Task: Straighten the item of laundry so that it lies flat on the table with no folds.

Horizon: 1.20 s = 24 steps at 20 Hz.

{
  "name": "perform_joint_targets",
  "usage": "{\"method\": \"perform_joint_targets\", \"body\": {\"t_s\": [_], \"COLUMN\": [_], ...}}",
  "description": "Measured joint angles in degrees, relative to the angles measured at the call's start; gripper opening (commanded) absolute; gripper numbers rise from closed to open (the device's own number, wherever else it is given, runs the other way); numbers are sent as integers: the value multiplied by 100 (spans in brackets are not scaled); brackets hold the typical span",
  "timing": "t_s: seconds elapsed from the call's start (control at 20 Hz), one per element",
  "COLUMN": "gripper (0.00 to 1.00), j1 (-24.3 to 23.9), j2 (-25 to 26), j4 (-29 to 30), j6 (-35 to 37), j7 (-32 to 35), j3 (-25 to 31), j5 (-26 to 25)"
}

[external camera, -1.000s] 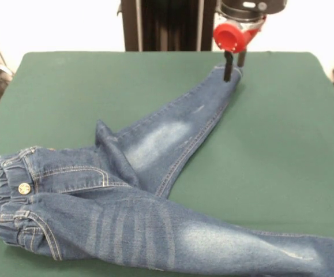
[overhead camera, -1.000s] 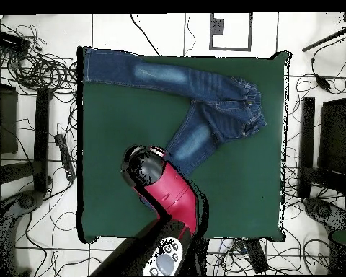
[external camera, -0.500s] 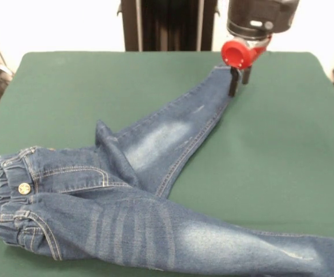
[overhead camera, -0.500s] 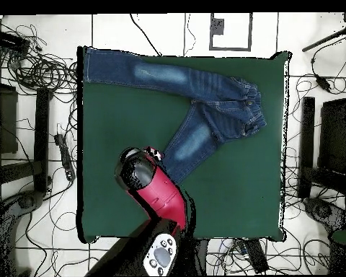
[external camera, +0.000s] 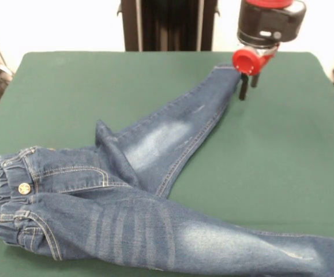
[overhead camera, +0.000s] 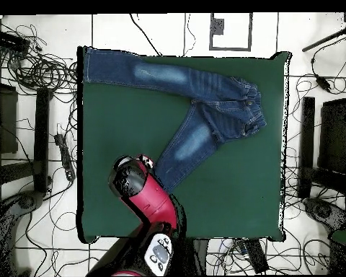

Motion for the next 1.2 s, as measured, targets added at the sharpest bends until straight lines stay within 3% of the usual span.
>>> {"method": "perform_joint_targets", "body": {"t_s": [0.8, 1.2], "gripper": [100, 100], "j1": [-582, -1268], "j2": [-483, -608], "j4": [1016, 1444], "j6": [-223, -890], "j7": [0, 0], "j3": [354, 893], "j5": [-147, -620]}}
